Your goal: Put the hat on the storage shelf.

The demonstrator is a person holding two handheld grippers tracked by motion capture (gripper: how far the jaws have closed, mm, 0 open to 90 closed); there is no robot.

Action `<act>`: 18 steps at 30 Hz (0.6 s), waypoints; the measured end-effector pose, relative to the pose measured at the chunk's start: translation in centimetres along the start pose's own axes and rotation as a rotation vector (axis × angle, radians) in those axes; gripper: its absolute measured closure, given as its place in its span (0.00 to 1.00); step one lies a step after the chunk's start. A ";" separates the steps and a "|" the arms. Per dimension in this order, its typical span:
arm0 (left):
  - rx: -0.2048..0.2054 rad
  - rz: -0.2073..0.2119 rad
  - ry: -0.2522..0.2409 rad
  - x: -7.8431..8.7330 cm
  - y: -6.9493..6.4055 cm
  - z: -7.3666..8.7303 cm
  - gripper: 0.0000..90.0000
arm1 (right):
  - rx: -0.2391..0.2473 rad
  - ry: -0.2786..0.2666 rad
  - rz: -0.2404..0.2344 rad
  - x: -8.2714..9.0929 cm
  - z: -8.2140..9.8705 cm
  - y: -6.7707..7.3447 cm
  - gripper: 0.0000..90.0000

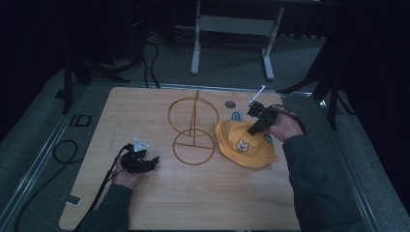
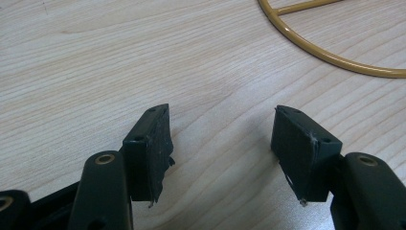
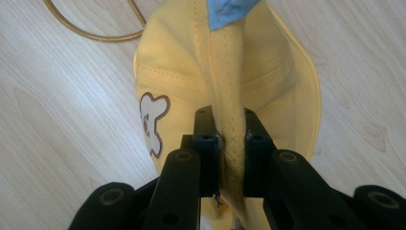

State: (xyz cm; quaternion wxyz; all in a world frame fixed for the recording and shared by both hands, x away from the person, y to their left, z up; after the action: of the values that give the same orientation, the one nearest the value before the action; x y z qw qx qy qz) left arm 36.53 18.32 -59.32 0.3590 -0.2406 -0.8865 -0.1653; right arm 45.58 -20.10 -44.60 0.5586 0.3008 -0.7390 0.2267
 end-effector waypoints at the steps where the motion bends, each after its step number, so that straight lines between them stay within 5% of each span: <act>1: -0.001 0.000 0.001 0.0 0.0 0.0 0.44 | 0.002 -0.009 -0.002 0.1 0.0 -0.1 0.89; 18: 0.001 0.000 0.000 0.0 0.0 0.0 0.44 | -0.016 -0.136 -0.025 2.0 0.7 -0.8 0.90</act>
State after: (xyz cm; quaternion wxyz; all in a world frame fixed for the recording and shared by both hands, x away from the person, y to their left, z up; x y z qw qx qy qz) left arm 36.53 18.31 -59.32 0.3592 -0.2404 -0.8866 -0.1648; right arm 45.24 -21.57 -42.87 0.5122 0.3204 -0.7732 0.1928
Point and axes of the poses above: each handheld gripper's, and its own axes: x roughly backward along the jaws, z roughly out of its underside, y roughly to its left, the point moved 5 cm from there along -x, roughly forward along the jaws, and after that the axes turned 10 degrees about -x, right-handed, at the moved point
